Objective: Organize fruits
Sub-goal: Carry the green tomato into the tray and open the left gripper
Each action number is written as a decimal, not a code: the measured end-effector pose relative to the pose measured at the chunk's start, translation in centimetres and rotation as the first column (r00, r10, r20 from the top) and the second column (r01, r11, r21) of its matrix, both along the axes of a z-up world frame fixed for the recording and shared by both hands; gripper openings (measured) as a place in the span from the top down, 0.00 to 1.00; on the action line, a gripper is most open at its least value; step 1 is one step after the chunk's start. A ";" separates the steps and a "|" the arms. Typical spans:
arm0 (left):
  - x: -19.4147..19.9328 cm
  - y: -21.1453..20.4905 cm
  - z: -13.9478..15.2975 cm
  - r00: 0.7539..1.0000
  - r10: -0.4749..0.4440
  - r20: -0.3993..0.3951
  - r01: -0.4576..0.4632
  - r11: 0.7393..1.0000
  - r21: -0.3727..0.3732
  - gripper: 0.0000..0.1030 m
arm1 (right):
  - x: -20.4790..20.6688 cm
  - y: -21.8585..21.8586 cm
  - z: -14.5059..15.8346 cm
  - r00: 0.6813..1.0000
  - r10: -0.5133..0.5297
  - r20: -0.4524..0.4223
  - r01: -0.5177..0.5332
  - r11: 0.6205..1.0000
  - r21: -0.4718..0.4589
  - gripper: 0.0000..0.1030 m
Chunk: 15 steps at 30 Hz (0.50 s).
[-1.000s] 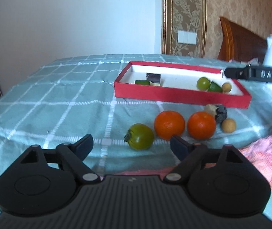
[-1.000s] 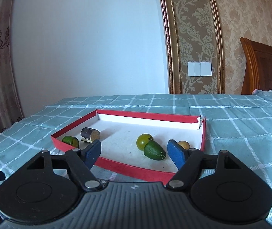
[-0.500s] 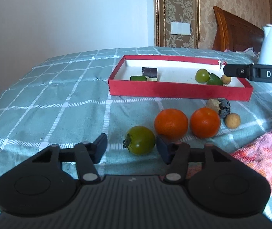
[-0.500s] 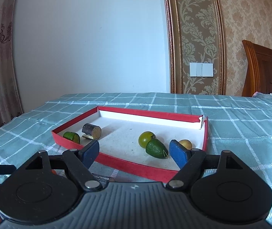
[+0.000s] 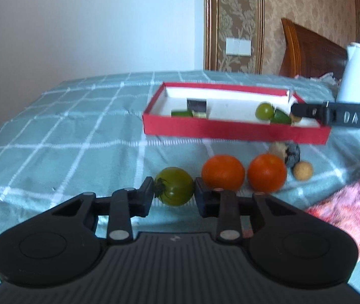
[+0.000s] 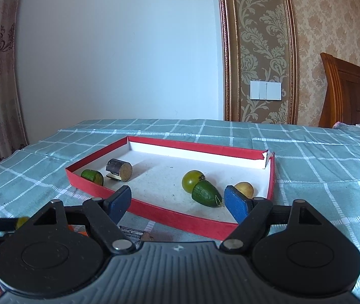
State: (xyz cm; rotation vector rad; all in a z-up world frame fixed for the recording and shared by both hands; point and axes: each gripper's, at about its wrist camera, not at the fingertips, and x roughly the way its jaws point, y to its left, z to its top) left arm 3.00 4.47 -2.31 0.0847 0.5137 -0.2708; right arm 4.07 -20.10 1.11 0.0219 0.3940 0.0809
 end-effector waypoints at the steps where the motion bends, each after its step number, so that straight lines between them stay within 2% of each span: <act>1: 0.0 0.1 0.5 1.000 -0.003 0.009 0.003 1.000 -0.008 0.70 | -0.1 0.0 0.0 1.000 -0.002 0.003 0.002 1.000 -0.005 0.22; 8: 1.2 -1.3 3.1 0.997 -0.050 0.051 0.050 0.999 -0.003 0.70 | -0.1 -0.4 0.1 0.992 -0.123 0.037 0.125 0.991 -0.044 0.22; 15: 4.9 -4.1 4.6 0.994 -0.090 0.059 0.090 0.996 -0.012 0.70 | 1.4 -3.4 -0.3 0.967 -0.243 -0.072 0.247 0.967 0.056 0.20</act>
